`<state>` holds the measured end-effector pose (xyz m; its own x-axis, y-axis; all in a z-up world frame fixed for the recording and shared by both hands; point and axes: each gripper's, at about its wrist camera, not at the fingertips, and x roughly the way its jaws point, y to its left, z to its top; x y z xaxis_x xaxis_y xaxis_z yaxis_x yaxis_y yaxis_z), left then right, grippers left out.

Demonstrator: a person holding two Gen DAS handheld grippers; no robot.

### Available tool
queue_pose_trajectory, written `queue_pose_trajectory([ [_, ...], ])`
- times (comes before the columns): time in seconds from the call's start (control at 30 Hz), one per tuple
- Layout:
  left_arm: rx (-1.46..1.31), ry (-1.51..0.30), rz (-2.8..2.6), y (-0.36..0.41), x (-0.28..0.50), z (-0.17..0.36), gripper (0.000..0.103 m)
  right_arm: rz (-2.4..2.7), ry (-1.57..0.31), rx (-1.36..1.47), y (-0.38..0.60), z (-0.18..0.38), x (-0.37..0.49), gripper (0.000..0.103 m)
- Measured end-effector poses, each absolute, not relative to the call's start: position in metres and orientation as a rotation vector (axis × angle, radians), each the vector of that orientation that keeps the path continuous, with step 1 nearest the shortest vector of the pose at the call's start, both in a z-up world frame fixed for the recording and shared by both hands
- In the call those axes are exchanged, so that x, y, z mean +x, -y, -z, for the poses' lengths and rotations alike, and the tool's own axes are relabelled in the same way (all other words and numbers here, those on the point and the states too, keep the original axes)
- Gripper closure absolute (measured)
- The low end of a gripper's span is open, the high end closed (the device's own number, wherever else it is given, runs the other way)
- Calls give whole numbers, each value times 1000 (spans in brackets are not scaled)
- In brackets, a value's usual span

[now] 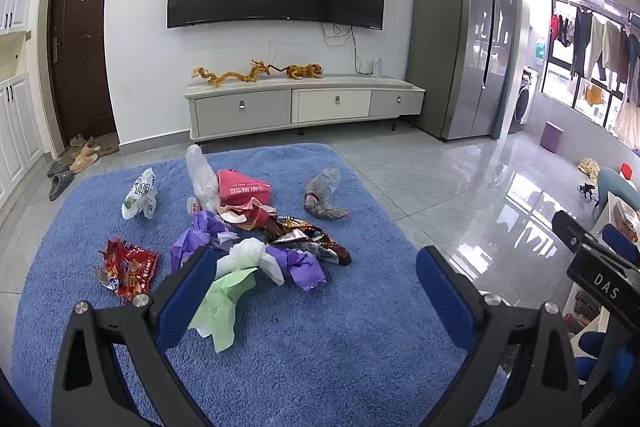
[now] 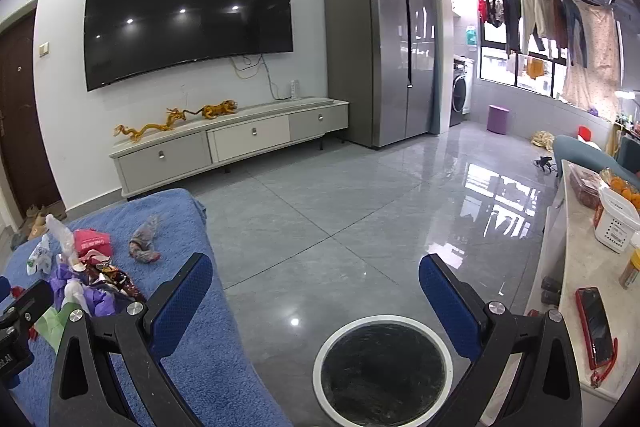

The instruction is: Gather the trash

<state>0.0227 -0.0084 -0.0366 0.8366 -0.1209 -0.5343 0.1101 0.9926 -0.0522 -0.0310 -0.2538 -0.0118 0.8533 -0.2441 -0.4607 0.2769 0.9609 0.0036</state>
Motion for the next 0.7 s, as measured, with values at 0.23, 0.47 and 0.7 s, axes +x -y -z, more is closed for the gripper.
queue_pose_trajectory([
  [0.23,-5,-569,132,13,24,39,2,264,-493,78,256,13,-29,0],
  [0.47,14,-580,146,19,24,44,2,251,-521,61,255,16,-24,0],
  [0.7,49,-604,170,28,24,52,2,220,-545,67,253,23,-22,0],
])
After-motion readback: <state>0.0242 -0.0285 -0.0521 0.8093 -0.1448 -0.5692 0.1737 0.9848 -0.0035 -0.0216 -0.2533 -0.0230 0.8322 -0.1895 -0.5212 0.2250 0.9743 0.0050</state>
